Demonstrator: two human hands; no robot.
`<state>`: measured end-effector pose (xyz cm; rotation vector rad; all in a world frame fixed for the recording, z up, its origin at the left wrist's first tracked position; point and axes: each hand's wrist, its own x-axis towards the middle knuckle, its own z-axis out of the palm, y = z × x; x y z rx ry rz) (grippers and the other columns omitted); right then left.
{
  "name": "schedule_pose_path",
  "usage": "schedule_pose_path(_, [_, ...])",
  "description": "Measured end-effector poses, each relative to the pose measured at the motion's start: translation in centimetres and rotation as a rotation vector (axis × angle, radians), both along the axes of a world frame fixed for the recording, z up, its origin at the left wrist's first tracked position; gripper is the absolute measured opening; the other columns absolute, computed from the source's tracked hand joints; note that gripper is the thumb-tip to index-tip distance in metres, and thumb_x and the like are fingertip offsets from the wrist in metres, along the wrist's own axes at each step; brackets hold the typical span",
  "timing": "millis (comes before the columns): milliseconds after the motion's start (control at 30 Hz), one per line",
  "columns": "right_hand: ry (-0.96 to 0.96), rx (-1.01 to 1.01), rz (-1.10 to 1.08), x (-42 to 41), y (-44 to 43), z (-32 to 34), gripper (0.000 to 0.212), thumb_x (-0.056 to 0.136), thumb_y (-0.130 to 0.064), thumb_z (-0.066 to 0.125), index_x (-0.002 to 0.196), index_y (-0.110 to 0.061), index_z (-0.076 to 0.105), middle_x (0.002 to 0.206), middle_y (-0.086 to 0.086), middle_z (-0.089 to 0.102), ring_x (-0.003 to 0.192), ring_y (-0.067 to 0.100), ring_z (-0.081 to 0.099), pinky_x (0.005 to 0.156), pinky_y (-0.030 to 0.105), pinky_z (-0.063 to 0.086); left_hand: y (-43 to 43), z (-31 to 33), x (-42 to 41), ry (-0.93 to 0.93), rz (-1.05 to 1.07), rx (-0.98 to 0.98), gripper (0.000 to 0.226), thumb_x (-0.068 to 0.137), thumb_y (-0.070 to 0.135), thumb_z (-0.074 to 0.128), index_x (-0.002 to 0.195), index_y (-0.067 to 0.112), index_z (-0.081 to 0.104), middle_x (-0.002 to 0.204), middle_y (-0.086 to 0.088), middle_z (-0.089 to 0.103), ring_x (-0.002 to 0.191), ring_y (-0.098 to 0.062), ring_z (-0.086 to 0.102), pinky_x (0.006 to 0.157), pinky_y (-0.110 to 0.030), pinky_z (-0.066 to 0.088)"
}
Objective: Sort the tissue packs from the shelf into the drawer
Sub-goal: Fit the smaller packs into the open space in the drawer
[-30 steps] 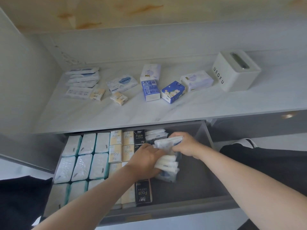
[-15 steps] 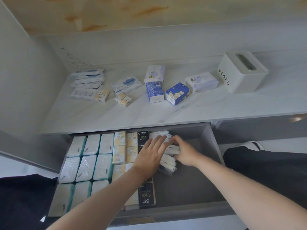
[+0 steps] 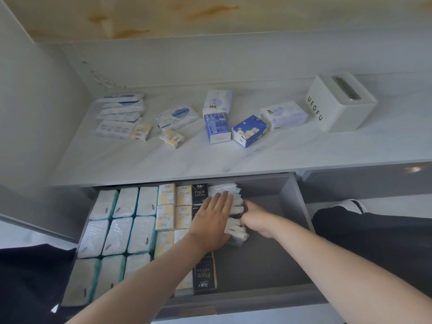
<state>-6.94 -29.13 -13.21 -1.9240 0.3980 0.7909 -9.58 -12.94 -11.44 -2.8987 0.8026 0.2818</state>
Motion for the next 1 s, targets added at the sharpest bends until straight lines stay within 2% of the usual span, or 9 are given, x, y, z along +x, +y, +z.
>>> schedule_pose_path(133, [0.106,-0.160,-0.048,-0.5,-0.2,-0.1,0.052,0.087,-0.012,0.043,0.138,-0.021,0.047,0.126,0.006,0.060,0.107,0.027,0.060,0.069,0.038,0.060,0.0,-0.3,-0.2,-0.019,0.023,0.092,0.086,0.097,0.054,0.031,0.154,0.004,-0.010,0.162,-0.014,-0.014,0.150,-0.029,-0.012,0.120,-0.049,-0.011])
schedule_pose_path(200, [0.291,-0.207,-0.072,-1.0,-0.1,0.4,0.035,0.093,-0.007,0.049,0.128,-0.004,0.051,0.113,0.018,0.061,0.104,0.039,0.064,0.060,0.049,0.060,-0.4,-0.4,-0.2,-0.032,0.037,0.118,0.082,0.099,0.051,0.027,0.153,0.002,-0.010,0.162,-0.017,-0.014,0.150,-0.031,-0.012,0.119,-0.052,-0.010])
schedule_pose_path(267, [0.360,-0.129,-0.060,-0.9,0.0,0.0,0.023,0.091,0.000,0.055,0.113,0.002,0.061,0.096,0.023,0.066,0.092,0.040,0.069,0.070,0.054,0.060,-0.7,-0.6,-0.4,-0.048,0.052,0.132,0.080,0.100,0.048,0.025,0.152,-0.001,-0.011,0.161,-0.020,-0.013,0.149,-0.034,-0.014,0.118,-0.054,-0.012])
schedule_pose_path(467, [0.079,0.217,-0.329,-0.2,0.1,0.6,0.048,0.092,0.007,0.045,0.125,-0.026,0.052,0.108,0.008,0.065,0.085,0.033,0.072,0.068,0.049,0.062,-0.8,-0.8,-1.0,-0.028,0.157,0.115,0.080,0.102,0.050,0.018,0.148,-0.004,-0.019,0.157,-0.026,-0.020,0.146,-0.037,-0.022,0.113,-0.048,-0.026])
schedule_pose_path(600, [0.006,-0.076,-0.424,-0.4,-0.5,1.0,0.057,0.094,-0.001,0.033,0.141,-0.029,0.049,0.130,0.004,0.057,0.101,0.028,0.064,0.055,0.035,0.057,-0.9,-0.7,-0.7,-0.003,0.182,0.133,0.081,0.101,0.053,0.018,0.149,-0.002,-0.018,0.158,-0.025,-0.018,0.147,-0.036,-0.020,0.115,-0.052,-0.022])
schedule_pose_path(667, [-0.037,-0.138,-0.436,-0.2,0.4,1.0,0.041,0.095,-0.010,0.038,0.126,-0.025,0.061,0.131,0.007,0.061,0.100,0.025,0.063,0.066,0.030,0.053,-0.4,-0.7,-0.1,0.024,0.158,0.101,0.085,0.099,0.056,0.021,0.151,-0.002,-0.013,0.159,-0.021,-0.020,0.147,-0.034,-0.020,0.118,-0.053,-0.014])
schedule_pose_path(733, [-0.001,0.090,-0.405,-0.4,1.9,1.4,0.031,0.098,-0.017,0.036,0.103,-0.022,0.065,0.112,0.011,0.070,0.084,0.021,0.064,0.068,0.027,0.047,0.3,-0.9,0.4,0.054,0.107,0.044,0.088,0.097,0.058,0.027,0.153,0.004,-0.014,0.160,-0.016,-0.022,0.148,-0.031,-0.019,0.120,-0.051,-0.008])
schedule_pose_path(833, [0.011,0.267,-0.290,-0.9,2.7,1.9,0.034,0.104,-0.018,0.031,0.126,-0.025,0.056,0.117,0.004,0.066,0.096,0.014,0.060,0.078,0.027,0.044,1.0,-0.9,0.9,0.101,0.076,0.033,0.088,0.096,0.059,0.030,0.154,0.011,-0.016,0.160,-0.011,-0.024,0.148,-0.027,-0.020,0.121,-0.049,-0.008])
schedule_pose_path(1000, [-0.149,0.160,-0.240,-0.4,1.8,0.9,0.051,0.099,-0.016,0.040,0.145,-0.036,0.033,0.135,-0.008,0.053,0.107,0.013,0.054,0.085,0.025,0.042,1.1,-0.7,0.9,0.128,0.053,0.080,0.088,0.096,0.061,0.028,0.154,0.010,-0.015,0.160,-0.010,-0.024,0.148,-0.026,-0.021,0.120,-0.050,-0.007])
